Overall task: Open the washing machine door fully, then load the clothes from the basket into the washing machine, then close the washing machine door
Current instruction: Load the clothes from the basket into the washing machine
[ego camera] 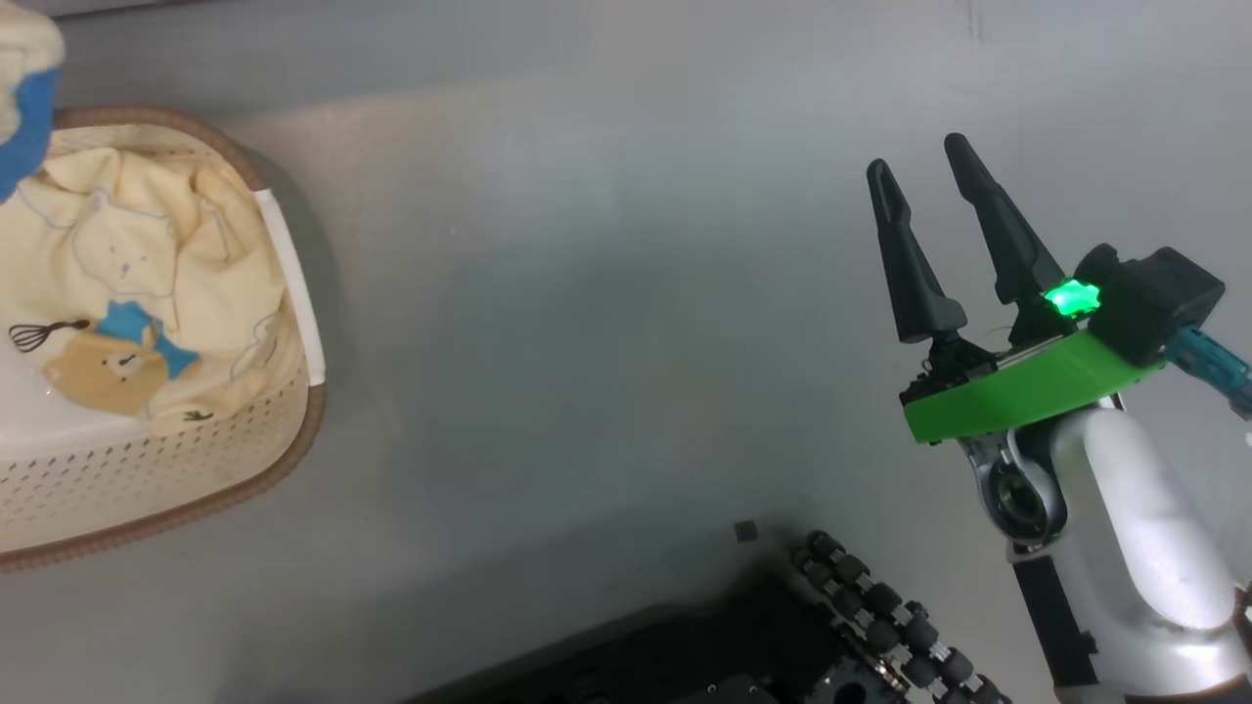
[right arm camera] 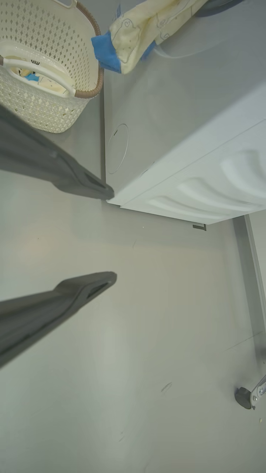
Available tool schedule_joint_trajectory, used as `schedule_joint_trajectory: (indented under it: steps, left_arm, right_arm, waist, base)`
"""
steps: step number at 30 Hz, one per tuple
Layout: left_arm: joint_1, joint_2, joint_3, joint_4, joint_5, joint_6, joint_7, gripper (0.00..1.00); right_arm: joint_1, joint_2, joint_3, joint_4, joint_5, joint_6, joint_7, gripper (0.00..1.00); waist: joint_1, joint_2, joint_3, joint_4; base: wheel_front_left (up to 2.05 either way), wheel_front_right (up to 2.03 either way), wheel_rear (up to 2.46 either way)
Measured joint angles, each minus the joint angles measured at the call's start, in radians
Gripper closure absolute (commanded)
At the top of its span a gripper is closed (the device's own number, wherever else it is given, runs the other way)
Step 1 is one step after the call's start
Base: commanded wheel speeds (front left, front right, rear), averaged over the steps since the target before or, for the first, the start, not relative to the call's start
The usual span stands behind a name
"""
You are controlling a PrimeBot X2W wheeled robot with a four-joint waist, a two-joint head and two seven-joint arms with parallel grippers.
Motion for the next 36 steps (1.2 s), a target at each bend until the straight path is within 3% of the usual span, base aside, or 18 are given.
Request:
schedule_joint_trajectory:
  steps: [7,17,18,19,36]
  left_arm:
    - [-0.052,0.010,-0.127,0.099,0.016,0.000,-0.020,1.00]
    - [-0.073,0.011,-0.195,0.234,-0.010,0.000,-0.067,1.00]
    - [-0.078,0.011,-0.198,0.244,-0.010,0.000,-0.075,0.24]
    - [-0.083,0.011,-0.200,0.253,-0.011,0.000,-0.082,0.00]
    - [-0.082,-0.016,-0.318,0.322,-0.083,0.000,-0.145,0.00]
  right_arm:
    - [0.000,0.000,0.008,0.003,0.009,0.000,0.000,0.00]
    - [0.000,0.000,0.016,-0.002,0.016,0.000,0.000,0.00]
    - [0.000,0.000,0.015,-0.002,0.016,0.000,0.000,0.00]
    - [0.000,0.000,0.015,-0.002,0.016,0.000,0.000,0.00]
    - [-0.004,0.001,-0.019,0.000,-0.005,0.000,0.000,0.00]
  waist:
    - [-0.0001,0.0000,0.006,-0.024]
    - [-0.0001,0.0001,0.021,-0.027]
    - [-0.0002,0.0001,0.022,-0.025]
    - [-0.0001,0.0001,0.023,-0.024]
    - [-0.0001,0.0001,-0.001,0.015]
  base:
    - [0.00,0.00,0.00]
    - [0.00,0.00,0.00]
    - [0.00,0.00,0.00]
    - [0.00,0.00,0.00]
    - [0.00,0.00,0.00]
